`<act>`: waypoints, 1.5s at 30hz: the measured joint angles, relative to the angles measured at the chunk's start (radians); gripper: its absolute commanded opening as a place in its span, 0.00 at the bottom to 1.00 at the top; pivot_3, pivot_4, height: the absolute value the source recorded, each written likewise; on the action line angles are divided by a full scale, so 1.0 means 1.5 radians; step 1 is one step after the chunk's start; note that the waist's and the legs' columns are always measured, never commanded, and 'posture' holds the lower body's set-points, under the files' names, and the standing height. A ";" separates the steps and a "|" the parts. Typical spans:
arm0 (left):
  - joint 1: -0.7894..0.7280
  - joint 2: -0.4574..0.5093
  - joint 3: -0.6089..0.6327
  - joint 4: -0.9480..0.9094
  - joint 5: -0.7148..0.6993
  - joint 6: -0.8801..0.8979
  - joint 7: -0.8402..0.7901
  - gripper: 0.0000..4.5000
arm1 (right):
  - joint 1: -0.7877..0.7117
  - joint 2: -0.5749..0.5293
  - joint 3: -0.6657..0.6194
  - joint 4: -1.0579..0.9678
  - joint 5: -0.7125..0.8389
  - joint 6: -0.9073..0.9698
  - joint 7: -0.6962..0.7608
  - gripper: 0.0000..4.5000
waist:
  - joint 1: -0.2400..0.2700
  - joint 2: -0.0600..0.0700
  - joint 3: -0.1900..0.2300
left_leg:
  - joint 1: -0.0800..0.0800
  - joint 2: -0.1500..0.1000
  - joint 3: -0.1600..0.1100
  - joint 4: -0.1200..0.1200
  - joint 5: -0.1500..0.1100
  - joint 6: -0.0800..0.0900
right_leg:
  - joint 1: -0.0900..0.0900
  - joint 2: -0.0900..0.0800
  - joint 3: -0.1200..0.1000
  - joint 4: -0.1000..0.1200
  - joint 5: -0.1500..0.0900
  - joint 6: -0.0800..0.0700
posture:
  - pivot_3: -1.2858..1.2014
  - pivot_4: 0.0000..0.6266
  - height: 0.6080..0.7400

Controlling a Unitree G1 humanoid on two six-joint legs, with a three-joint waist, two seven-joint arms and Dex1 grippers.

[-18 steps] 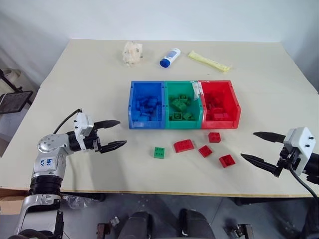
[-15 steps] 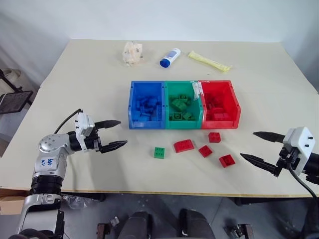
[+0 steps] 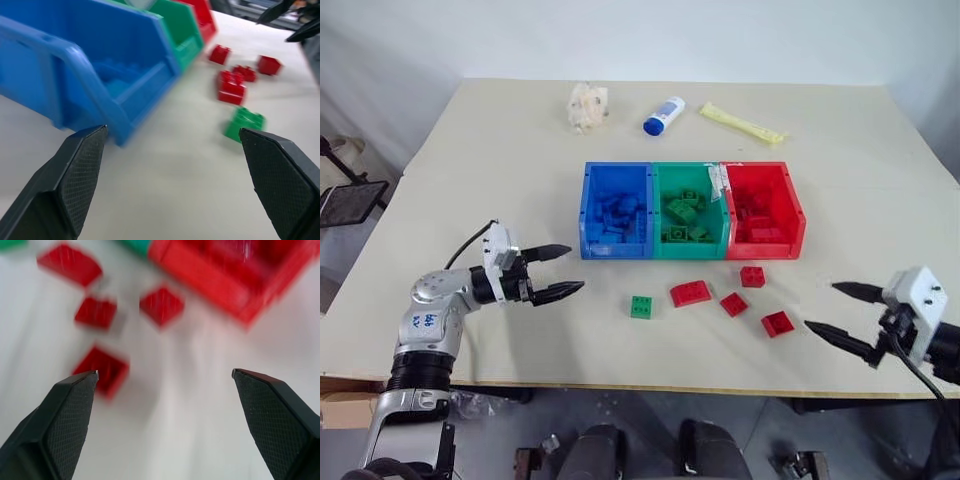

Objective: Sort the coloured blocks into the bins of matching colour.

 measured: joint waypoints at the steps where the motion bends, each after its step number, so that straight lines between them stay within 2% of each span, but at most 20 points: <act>1: 0.001 0.000 0.000 0.001 0.000 -0.005 -0.008 1.00 | 0.021 0.000 -0.019 -0.002 -0.001 0.000 0.005 1.00 | 0.001 0.000 0.000 | 0.000 0.000 0.000 0.000 0.000 0.000 | 0.000 0.000 0.000 0.000 0.000 0.000 | 0.52 0.24 1.00; 7: -0.004 -0.016 0.003 0.020 -0.008 -0.053 -0.062 1.00 | 0.110 -0.001 -0.114 -0.043 -0.002 0.023 0.021 1.00 | -0.003 -0.001 0.000 | 0.002 0.001 -0.001 0.000 0.000 0.000 | 0.003 -0.001 0.001 -0.002 0.000 0.000 | 0.52 0.24 1.00; 11: -0.002 -0.017 0.003 0.027 -0.009 -0.072 -0.081 1.00 | 0.102 -0.002 -0.110 -0.072 -0.001 0.050 0.013 1.00 | -0.007 -0.001 0.000 | 0.002 0.002 -0.001 0.000 -0.001 -0.001 | 0.003 -0.001 0.002 -0.002 0.000 0.000 | 0.52 0.24 1.00; 13: 0.007 -0.017 0.004 0.022 -0.009 -0.079 -0.088 1.00 | 0.077 -0.004 -0.087 -0.085 0.000 0.067 0.001 1.00 | -0.008 -0.001 0.000 | 0.002 0.002 -0.001 0.000 -0.001 -0.001 | 0.003 -0.001 0.002 -0.002 0.000 0.000 | 0.52 0.24 1.00; 19: 0.066 -0.019 -0.001 -0.049 -0.014 -0.072 -0.091 1.00 | -0.061 -0.010 0.078 -0.093 -0.006 0.144 -0.059 1.00 | -0.004 -0.001 0.000 | 0.001 0.002 -0.003 0.000 -0.001 -0.001 | 0.002 -0.002 0.004 -0.003 0.000 -0.001 | 0.52 0.24 1.00; 25: 0.136 -0.017 0.005 -0.136 -0.039 -0.036 -0.074 1.00 | -0.163 -0.006 0.202 -0.048 -0.033 0.172 -0.086 1.00 | -0.005 -0.001 0.000 | 0.001 0.002 -0.005 0.000 -0.001 -0.001 | 0.004 -0.002 0.002 -0.004 0.000 -0.001 | 0.52 0.24 1.00; 28: 0.161 -0.014 0.009 -0.165 -0.047 -0.021 -0.061 1.00 | -0.160 -0.006 0.234 -0.031 -0.043 0.173 -0.083 1.00 | -0.004 -0.001 0.000 | 0.001 0.002 -0.007 0.000 -0.001 -0.001 | 0.005 -0.002 0.001 -0.005 0.000 -0.001 | 0.52 0.24 1.00; 36: 0.174 -0.014 0.017 -0.202 -0.052 -0.009 -0.039 1.00 | -0.169 -0.005 0.254 -0.032 -0.055 0.167 -0.087 1.00 | -0.006 -0.001 0.000 | 0.002 0.002 -0.006 0.000 -0.001 -0.001 | 0.006 -0.001 0.001 -0.005 0.000 -0.001 | 0.52 0.24 1.00; 39: 0.173 -0.015 0.017 -0.202 -0.052 -0.009 -0.034 1.00 | -0.168 -0.003 0.256 -0.032 -0.060 0.163 -0.096 0.87 | -0.006 -0.001 0.000 | 0.002 0.002 -0.006 0.000 -0.001 -0.001 | 0.006 -0.001 0.001 -0.005 0.000 -0.001 | 0.52 0.24 1.00; 45: 0.167 -0.015 0.016 -0.194 -0.052 -0.016 -0.043 1.00 | -0.155 0.005 0.253 -0.038 -0.065 0.153 -0.116 0.44 | -0.006 -0.001 0.000 | 0.002 0.002 -0.006 0.000 -0.001 -0.001 | 0.006 -0.001 0.001 -0.005 0.000 -0.001 | 0.52 0.24 1.00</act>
